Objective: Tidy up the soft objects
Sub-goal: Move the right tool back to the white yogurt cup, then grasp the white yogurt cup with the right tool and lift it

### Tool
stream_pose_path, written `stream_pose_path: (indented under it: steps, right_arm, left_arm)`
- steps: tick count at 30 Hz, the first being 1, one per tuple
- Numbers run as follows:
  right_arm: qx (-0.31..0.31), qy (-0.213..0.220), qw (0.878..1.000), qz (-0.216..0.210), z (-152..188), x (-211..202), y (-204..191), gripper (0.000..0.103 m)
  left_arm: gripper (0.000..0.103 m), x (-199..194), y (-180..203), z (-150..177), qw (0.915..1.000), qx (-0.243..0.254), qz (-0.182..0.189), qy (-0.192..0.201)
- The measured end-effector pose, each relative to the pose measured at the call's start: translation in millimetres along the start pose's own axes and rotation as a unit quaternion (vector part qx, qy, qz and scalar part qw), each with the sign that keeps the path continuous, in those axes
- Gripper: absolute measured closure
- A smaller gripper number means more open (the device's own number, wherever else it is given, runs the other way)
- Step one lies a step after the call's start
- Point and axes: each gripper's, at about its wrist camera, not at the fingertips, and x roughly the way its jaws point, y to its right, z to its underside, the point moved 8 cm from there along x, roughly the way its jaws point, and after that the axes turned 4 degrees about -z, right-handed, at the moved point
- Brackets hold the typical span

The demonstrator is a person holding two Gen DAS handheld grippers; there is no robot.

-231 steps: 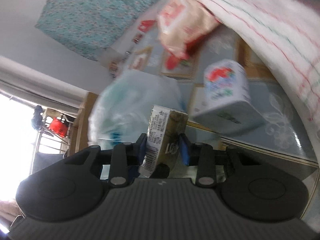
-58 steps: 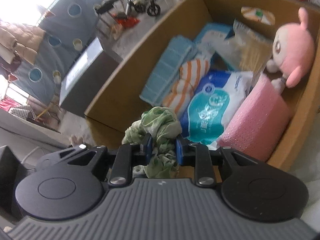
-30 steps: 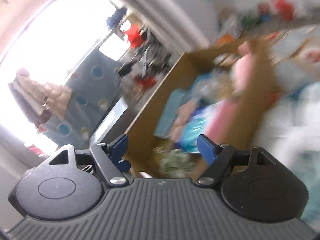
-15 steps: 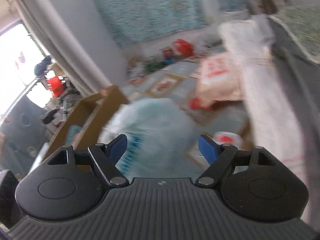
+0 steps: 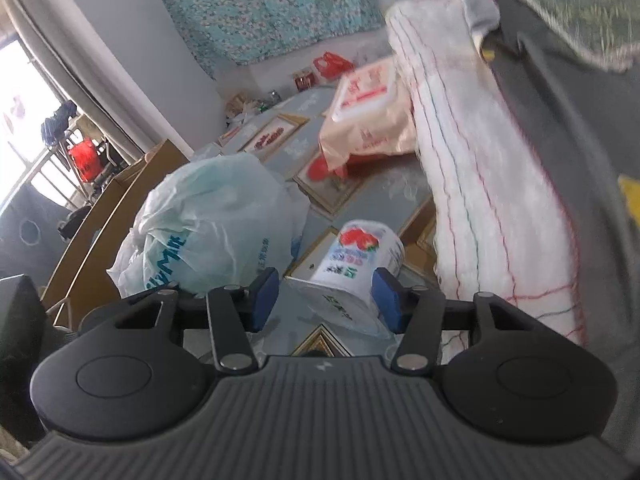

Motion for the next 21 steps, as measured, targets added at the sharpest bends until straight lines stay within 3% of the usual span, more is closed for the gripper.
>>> stream_pose_path:
  steps: [9, 15, 21]
  right_arm:
    - [0.028, -0.004, 0.999, -0.033, 5.7, 8.0, 4.4, 0.054]
    - [0.057, -0.003, 0.996, -0.065, 5.6, 5.7, 5.5, 0.054]
    - [0.078, -0.005, 0.993, -0.089, 6.4, 3.8, 3.1, 0.054]
  left_arm:
    - [0.024, 28.1, 7.9, 0.9, 0.9994, -0.018, 0.017, -0.025]
    - [0.039, 33.9, 4.8, -2.5, 0.9989, -0.038, -0.001, -0.026]
    - [0.039, 27.0, 2.0, -3.2, 0.9983, -0.044, -0.003, -0.038]
